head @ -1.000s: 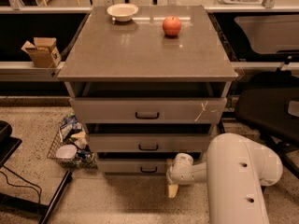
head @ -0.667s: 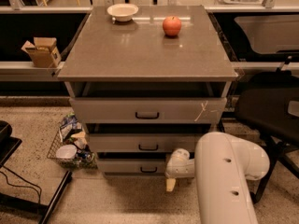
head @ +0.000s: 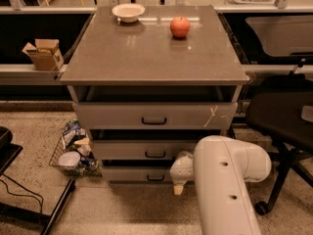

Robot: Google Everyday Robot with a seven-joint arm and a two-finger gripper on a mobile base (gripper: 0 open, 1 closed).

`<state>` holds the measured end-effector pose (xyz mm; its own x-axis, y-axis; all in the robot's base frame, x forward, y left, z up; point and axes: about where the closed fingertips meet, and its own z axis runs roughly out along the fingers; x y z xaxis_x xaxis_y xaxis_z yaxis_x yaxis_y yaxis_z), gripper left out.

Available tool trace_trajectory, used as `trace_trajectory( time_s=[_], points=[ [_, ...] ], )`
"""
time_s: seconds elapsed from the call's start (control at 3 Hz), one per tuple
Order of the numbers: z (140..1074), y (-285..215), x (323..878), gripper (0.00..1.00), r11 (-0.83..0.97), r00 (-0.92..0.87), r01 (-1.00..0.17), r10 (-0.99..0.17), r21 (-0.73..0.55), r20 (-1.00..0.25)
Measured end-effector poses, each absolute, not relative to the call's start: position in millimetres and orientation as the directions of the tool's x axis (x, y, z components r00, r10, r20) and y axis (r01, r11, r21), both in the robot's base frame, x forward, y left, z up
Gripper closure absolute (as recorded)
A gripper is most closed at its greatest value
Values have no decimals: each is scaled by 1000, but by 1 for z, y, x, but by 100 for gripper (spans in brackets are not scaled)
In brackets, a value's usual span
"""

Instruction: Open bottom drawer

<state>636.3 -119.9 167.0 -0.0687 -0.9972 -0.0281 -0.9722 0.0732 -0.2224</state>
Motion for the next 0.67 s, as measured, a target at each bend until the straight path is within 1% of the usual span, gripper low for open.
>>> trace_trajectory(
  time_s=[0.33,0.67],
  points=[
    [170,-129,618,49,54,-54,-983,-999,-178,-5],
    [177,-130,615,72,50,-51,-983,-999,-174,-3]
  ],
)
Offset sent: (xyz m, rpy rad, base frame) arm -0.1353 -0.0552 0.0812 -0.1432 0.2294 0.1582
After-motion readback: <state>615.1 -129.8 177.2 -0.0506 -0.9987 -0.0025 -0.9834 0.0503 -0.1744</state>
